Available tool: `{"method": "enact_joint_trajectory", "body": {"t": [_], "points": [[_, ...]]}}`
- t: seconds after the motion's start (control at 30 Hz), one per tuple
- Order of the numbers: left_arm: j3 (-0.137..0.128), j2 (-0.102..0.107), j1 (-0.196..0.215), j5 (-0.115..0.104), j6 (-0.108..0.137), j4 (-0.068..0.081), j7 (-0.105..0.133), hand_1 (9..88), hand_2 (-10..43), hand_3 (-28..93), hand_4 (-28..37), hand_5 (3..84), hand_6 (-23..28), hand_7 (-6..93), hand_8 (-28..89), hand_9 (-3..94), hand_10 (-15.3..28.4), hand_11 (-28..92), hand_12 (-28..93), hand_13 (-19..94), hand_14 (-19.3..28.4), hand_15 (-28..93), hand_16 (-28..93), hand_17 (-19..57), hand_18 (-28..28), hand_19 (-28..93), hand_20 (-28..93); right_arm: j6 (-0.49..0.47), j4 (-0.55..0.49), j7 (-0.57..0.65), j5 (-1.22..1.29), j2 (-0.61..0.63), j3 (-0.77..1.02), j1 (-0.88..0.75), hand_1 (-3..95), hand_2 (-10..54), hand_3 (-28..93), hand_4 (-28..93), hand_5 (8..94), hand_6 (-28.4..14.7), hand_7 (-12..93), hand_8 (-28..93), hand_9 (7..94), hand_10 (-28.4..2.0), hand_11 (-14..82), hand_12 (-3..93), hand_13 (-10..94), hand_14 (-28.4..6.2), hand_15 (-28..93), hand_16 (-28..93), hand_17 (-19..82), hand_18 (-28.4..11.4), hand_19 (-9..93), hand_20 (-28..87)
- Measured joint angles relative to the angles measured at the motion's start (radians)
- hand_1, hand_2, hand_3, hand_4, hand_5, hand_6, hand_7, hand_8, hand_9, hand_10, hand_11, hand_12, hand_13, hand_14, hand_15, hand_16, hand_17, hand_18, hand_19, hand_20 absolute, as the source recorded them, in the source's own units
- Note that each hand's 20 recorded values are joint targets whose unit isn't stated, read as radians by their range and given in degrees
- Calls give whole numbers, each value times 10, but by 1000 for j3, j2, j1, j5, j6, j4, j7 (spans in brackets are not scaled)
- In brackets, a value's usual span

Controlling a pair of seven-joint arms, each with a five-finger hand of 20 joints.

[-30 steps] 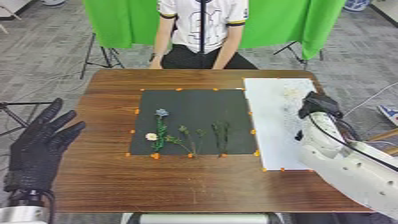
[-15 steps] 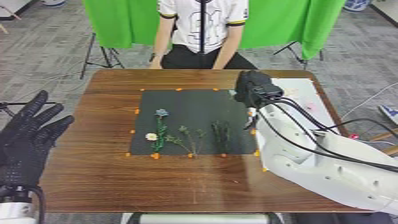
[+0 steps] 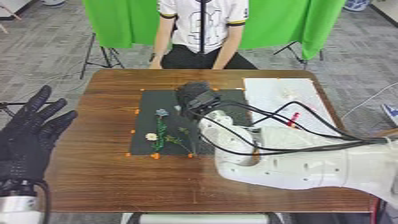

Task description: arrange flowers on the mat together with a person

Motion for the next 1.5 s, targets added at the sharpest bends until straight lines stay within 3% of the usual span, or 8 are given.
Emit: {"method": "enact_joint_trajectory", "body": {"t": [0.33, 0.97, 1.07, 1.33, 1.5], "points": [[8, 4, -10, 1, -11, 8, -2, 206, 58, 753, -250, 296, 45, 99, -82, 284, 143, 174, 124, 208, 221, 476, -53, -93, 194, 396, 170, -60, 46, -1, -11, -71, -95, 25, 563, -95, 629, -283, 804, 54, 157, -29, 859, -80, 82, 317, 735, -51, 409, 294, 277, -205, 665, 77], [12, 16, -15, -2, -20, 13, -1, 213, 59, 754, -245, 297, 45, 101, -84, 285, 144, 176, 124, 207, 221, 477, -55, -93, 193, 394, 169, -171, 60, 1, -4, -78, -90, 3, 506, -95, 690, -283, 700, 54, 163, -65, 770, -96, 162, 244, 674, -78, 450, 238, 216, -208, 638, 121], [12, 17, -13, -2, -20, 13, -1, 213, 58, 753, -244, 297, 45, 101, -83, 285, 144, 176, 124, 207, 221, 478, -55, -93, 192, 394, 169, -171, 53, 3, -4, -78, -87, 1, 481, -95, 718, -283, 662, 51, 161, -131, 742, -101, 197, 211, 666, -89, 468, 204, 212, -215, 634, 134], [7, 19, 16, -9, -16, 9, 9, 213, 59, 752, -246, 296, 45, 100, -83, 285, 144, 176, 124, 207, 220, 479, -56, -93, 192, 394, 169, -149, -35, -9, 18, -32, 78, -68, 432, -95, 737, -283, 626, 39, 157, -137, 698, -122, 218, 166, 637, -106, 488, 162, 203, -226, 632, 139], [6, 24, 35, -16, -11, 9, 18, 210, 61, 749, -248, 297, 45, 100, -83, 283, 144, 175, 124, 206, 220, 480, -55, -93, 192, 394, 168, -61, -129, -65, 144, 29, 244, -137, 394, -95, 729, -282, 606, 30, 153, -135, 667, -137, 195, 155, 607, -124, 479, 150, 191, -235, 619, 132]]}}
